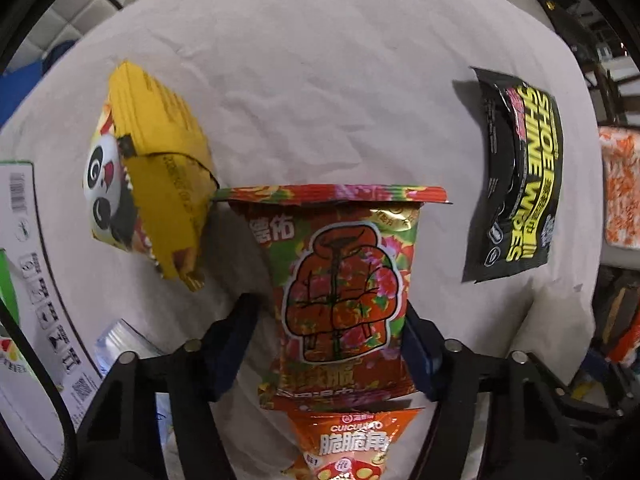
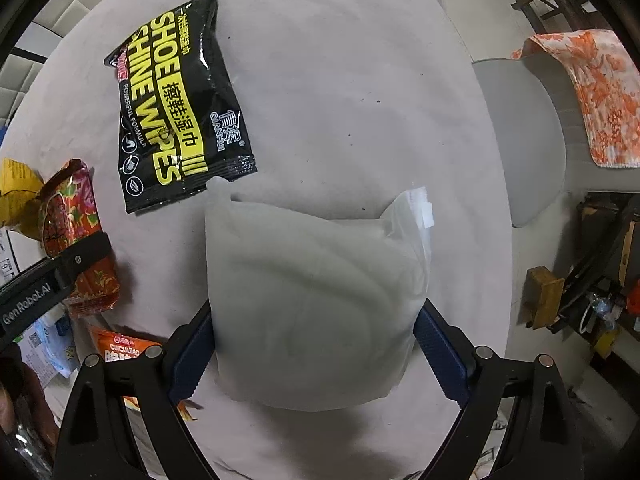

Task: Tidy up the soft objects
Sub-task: 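Grasp the white plastic bag with the right tool while the left tool grasps the red-green snack bag, then carry both bags into the cardboard box and open both tools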

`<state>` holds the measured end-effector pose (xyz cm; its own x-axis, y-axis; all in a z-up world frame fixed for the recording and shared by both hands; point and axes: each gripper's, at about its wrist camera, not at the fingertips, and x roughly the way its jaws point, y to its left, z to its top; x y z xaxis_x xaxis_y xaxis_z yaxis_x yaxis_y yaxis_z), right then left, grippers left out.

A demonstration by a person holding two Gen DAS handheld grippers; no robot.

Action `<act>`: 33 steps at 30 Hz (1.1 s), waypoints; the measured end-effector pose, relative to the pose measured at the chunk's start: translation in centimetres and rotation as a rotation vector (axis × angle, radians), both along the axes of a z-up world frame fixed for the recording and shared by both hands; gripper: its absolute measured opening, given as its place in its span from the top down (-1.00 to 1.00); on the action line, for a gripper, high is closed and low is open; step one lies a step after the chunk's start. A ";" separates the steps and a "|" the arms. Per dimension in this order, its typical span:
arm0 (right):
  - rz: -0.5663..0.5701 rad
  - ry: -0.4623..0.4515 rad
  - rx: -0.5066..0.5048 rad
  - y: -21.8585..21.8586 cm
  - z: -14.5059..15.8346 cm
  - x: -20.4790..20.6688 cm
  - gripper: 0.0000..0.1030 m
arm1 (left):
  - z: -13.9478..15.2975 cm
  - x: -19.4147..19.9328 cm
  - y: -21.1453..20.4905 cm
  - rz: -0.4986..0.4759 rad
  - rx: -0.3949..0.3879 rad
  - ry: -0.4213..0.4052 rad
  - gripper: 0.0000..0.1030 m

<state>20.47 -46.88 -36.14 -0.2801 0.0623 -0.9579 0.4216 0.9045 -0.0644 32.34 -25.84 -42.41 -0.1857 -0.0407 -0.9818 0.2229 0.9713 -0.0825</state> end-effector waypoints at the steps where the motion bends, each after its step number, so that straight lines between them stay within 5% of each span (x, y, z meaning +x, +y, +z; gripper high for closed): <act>1: 0.002 0.003 0.002 0.5 -0.4 2.2 -0.83 | 0.0 -0.2 -0.3 -0.017 0.015 -0.012 -0.14; 5: 0.019 0.007 -0.015 1.3 0.1 3.0 -0.82 | 0.1 -0.9 -1.1 -0.052 0.049 -0.046 0.12; 18: 0.021 -0.050 -0.038 2.7 2.9 1.7 -0.45 | 2.2 -3.7 -3.0 -0.084 0.071 -0.145 0.19; 33: 0.135 -0.198 -0.004 9.1 11.7 0.5 -0.42 | 14.6 -10.7 2.2 -0.020 -0.043 -0.284 0.19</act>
<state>20.94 -37.76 -24.41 -0.0926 0.0330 -0.9952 0.3015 0.9535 0.0036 21.63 -23.61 -27.83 0.0953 -0.0825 -0.9920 0.2620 0.9635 -0.0549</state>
